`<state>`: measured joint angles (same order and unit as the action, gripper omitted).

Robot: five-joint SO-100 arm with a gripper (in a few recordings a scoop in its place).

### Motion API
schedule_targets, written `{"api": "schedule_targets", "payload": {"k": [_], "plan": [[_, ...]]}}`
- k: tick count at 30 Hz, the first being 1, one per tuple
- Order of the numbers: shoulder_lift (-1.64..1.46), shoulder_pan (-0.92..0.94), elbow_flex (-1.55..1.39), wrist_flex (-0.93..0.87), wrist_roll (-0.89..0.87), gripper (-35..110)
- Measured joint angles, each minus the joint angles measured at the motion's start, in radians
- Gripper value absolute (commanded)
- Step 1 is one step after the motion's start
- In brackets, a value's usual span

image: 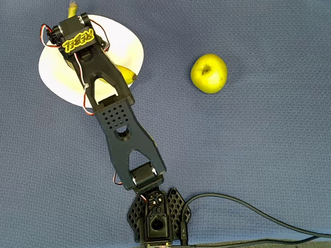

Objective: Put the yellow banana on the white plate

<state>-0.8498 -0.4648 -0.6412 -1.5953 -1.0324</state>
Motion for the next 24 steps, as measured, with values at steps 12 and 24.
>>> {"api": "schedule_targets", "payload": {"k": [12,24], "plan": [[0.000,-0.023,0.067,-0.080,-0.052,25],[-0.288,-0.029,-0.129,-0.135,0.000,26]]}}
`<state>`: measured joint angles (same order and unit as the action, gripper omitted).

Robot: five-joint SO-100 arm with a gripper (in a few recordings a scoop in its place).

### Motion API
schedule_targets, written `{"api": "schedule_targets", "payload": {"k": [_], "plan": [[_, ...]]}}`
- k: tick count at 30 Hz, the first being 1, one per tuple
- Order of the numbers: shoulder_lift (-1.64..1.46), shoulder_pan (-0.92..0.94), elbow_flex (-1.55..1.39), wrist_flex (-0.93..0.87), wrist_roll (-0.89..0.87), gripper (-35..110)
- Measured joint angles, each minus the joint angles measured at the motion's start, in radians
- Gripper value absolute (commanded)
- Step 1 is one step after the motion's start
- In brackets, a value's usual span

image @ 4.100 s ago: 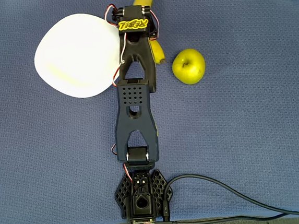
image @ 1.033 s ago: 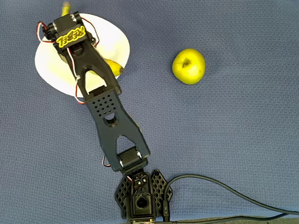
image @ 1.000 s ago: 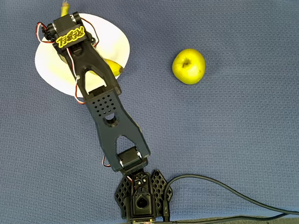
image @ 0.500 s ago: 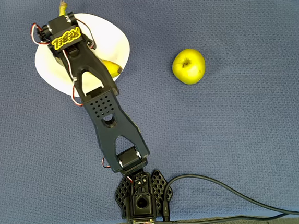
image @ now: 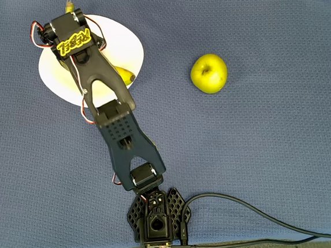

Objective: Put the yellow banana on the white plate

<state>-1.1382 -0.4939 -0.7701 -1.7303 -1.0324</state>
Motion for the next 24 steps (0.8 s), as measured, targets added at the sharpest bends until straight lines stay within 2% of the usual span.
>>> {"api": "schedule_targets", "payload": {"k": [8,16,24], "plan": [[-0.417,0.074,-0.540,0.212,0.230,28],[-0.854,0.156,-1.014,0.554,0.644,20],[-1.146,0.278,-1.445,0.853,1.020,24]]}}
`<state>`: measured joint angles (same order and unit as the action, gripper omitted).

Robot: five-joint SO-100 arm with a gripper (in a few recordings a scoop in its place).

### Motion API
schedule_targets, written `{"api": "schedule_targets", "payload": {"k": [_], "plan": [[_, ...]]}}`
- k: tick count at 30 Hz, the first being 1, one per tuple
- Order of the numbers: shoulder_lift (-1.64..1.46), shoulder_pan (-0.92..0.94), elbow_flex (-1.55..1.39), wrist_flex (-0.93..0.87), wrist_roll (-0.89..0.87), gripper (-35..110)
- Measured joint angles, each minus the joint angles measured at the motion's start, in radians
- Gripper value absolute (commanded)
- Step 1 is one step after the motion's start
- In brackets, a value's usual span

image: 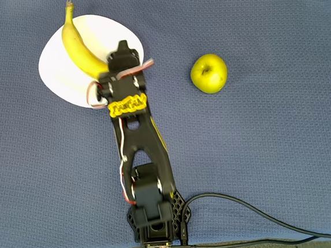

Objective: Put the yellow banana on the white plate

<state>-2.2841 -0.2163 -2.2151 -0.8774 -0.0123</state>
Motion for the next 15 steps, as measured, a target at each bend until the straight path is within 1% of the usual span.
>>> {"api": "schedule_targets", "payload": {"k": [5,13,15], "plan": [[-0.167,0.049,-0.256,0.124,0.161,17],[-0.518,0.077,-0.537,0.138,0.221,14],[-0.617,0.092,-0.595,0.127,0.238,9]]}}
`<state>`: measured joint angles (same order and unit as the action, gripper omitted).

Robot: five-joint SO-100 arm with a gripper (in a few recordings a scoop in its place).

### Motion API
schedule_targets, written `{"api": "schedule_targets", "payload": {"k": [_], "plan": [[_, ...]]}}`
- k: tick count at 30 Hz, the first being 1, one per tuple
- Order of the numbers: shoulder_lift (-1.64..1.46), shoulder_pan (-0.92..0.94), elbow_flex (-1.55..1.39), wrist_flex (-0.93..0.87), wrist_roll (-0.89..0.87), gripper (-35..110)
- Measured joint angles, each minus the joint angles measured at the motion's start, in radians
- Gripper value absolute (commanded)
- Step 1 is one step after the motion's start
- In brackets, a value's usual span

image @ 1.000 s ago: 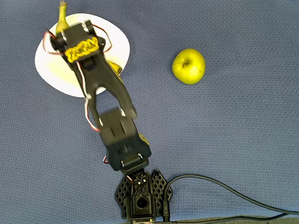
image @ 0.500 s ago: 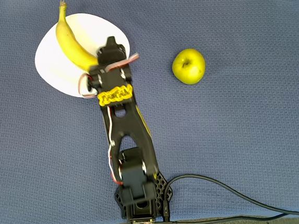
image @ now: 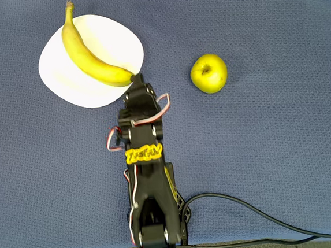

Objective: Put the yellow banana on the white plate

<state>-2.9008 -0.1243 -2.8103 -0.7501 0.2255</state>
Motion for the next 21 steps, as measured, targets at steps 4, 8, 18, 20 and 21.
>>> {"api": "schedule_targets", "payload": {"k": [4,8,18,20,21], "plan": [[-0.126,0.048,-0.078,-0.028,-0.002,0],[-0.199,0.046,-0.127,-0.071,-0.049,0],[-0.242,0.044,-0.170,-0.141,-0.095,0],[-0.244,0.044,-0.175,-0.150,-0.095,0],[-0.247,0.044,-0.181,-0.153,-0.095,0]]}}
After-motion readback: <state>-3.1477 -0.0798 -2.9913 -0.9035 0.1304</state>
